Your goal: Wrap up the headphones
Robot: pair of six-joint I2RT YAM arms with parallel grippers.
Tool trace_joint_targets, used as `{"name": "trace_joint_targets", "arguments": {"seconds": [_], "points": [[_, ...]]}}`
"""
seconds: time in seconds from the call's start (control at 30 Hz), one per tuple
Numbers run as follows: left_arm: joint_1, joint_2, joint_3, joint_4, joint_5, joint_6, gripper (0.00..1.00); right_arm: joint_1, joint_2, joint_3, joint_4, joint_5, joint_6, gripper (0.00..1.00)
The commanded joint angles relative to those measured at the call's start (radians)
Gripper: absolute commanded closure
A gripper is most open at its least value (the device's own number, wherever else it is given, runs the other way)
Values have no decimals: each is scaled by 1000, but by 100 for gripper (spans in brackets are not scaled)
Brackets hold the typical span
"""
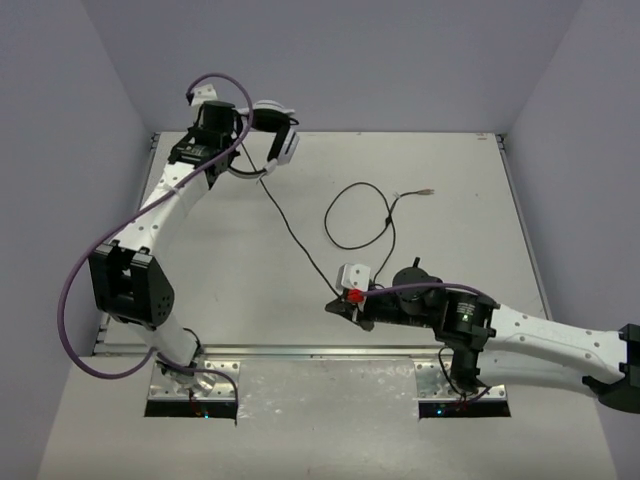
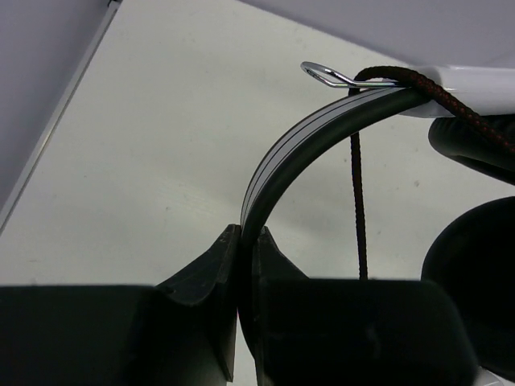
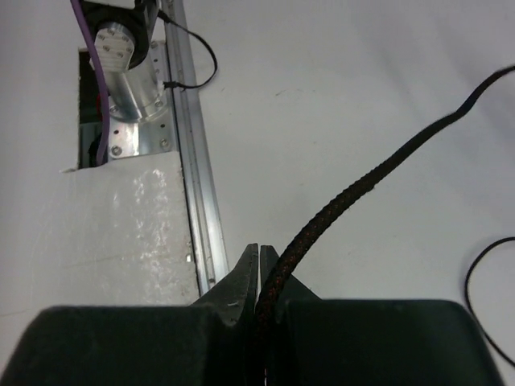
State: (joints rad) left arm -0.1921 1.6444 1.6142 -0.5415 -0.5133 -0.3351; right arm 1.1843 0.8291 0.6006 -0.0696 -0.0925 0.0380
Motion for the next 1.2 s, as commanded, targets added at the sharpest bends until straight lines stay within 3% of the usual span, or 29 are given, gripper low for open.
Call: {"name": "trace_joint_targets", "arguments": {"seconds": [0.0, 0.3, 0.47, 0.63, 0.77, 1.03, 1.17], "points": [[-49, -38, -57, 201, -15, 75, 100, 12, 19, 129, -58, 105, -118, 99], [-234, 6, -304, 305, -17, 321, 100, 8, 160, 517, -189, 385, -395, 99], [-332, -9, -408, 386, -8, 422, 100, -60, 189, 678, -217, 434, -472, 99], [-400, -90, -509, 446, 185, 507, 100, -202, 203, 751, -263, 370, -463, 99], [-449, -207, -654, 621, 210, 577, 100, -256, 206, 748, -251, 382, -480, 99], [-469, -342, -715, 641, 371, 620, 100, -397, 150, 697, -153, 318, -426, 99], [-481, -369, -711, 620, 412, 628, 100, -530, 151, 718, -136, 243, -366, 99]]}}
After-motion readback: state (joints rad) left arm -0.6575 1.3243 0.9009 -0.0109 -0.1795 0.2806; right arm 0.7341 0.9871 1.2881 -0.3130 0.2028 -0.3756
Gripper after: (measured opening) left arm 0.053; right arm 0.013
